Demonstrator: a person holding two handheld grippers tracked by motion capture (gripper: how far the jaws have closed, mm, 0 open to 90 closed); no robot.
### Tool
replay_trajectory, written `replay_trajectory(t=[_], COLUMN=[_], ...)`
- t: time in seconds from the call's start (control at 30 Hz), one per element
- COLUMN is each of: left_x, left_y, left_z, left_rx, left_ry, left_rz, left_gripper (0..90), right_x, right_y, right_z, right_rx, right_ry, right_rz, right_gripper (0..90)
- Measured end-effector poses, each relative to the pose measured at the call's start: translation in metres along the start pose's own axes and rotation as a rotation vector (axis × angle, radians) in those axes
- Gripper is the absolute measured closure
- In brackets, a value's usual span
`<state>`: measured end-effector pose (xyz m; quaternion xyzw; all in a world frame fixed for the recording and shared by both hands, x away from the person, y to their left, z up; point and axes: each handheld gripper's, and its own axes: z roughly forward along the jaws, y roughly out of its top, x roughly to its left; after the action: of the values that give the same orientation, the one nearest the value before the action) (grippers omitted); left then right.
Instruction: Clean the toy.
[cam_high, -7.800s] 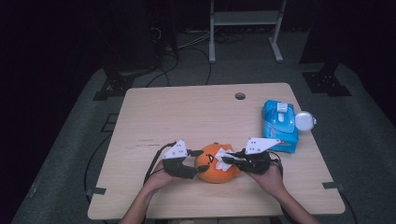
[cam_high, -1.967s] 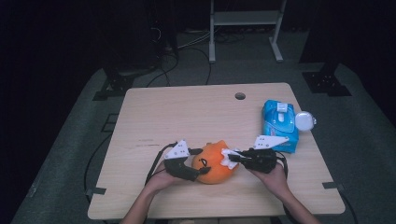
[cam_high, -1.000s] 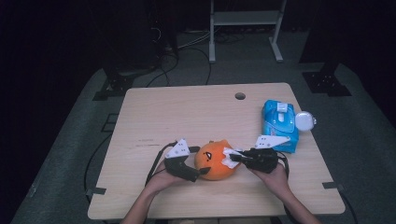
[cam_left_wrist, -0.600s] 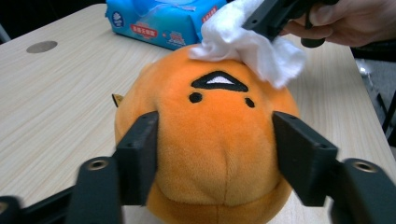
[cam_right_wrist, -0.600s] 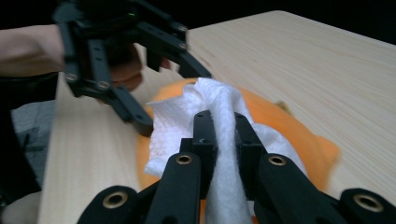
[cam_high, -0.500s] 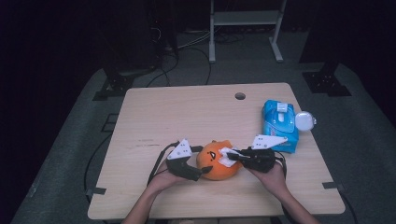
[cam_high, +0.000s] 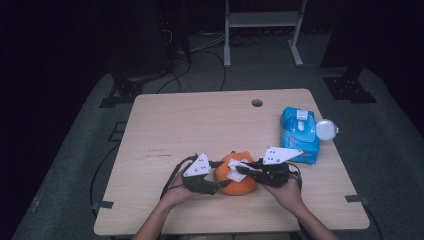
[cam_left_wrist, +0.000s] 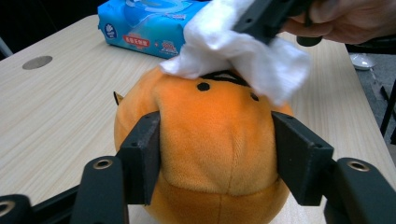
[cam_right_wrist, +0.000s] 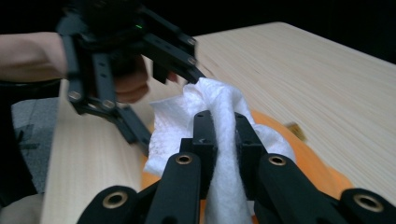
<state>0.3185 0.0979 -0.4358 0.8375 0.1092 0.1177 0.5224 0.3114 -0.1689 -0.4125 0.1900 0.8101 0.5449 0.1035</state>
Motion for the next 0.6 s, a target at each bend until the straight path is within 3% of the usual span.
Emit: replay_trajectory(t=[0.17,0.27,0.4,0.47,0.6], left_x=[0.008,0.009,0.004,0.0,-0.012], left_y=[-0.002,-0.005,-0.001,0.003,0.011], left_z=[0.001,0.002,0.002,0.003,0.008], left_rx=[-0.011,0.003,0.002,-0.006,0.005], left_ry=[0.046,0.016,0.015,0.014,0.014], left_rz=[-0.132,-0.154,-0.086,-0.045,0.022], left_gripper=[10.9,14.1,31.8,34.2,35.4], right_x=[-0.018,-0.021,-0.013,-0.005,0.015], right_y=[-0.011,-0.012,-0.006,-0.001,0.008], right_z=[-0.006,-0.009,-0.009,-0.006,0.004], right_rx=[0.017,0.018,-0.005,-0.021,-0.013], right_ry=[-0.035,-0.047,-0.035,-0.007,0.026], right_rz=[0.057,0.072,0.055,0.042,-0.042], right_gripper=[82.0,81.9,81.9,81.9,81.9])
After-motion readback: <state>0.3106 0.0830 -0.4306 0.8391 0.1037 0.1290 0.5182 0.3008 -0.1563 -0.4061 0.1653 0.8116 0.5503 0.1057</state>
